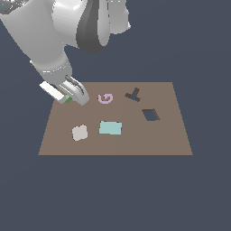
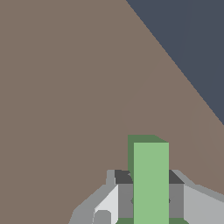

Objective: Insert a designated object into the corresponding slot on a board.

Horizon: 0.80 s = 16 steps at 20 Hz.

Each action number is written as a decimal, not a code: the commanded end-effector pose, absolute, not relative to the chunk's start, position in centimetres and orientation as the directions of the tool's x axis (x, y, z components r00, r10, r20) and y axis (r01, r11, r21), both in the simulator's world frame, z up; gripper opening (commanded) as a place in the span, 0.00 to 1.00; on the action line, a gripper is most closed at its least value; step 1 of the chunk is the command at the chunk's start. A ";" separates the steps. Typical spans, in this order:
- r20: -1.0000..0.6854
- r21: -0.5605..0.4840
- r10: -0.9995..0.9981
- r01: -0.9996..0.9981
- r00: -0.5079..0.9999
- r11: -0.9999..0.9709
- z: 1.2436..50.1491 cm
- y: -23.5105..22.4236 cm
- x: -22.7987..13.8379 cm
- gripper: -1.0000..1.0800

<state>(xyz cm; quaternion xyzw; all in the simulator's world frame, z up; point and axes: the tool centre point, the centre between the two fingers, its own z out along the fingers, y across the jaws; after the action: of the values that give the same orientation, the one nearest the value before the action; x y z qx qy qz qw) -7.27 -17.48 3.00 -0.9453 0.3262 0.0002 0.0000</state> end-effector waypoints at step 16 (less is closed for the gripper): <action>0.065 0.003 -0.550 -0.551 0.833 -0.834 6.9 -17.0 -5.0 0.00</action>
<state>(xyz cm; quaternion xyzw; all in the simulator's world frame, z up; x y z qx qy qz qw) -5.27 -17.01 6.38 -0.9559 0.2924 -0.0267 -0.0091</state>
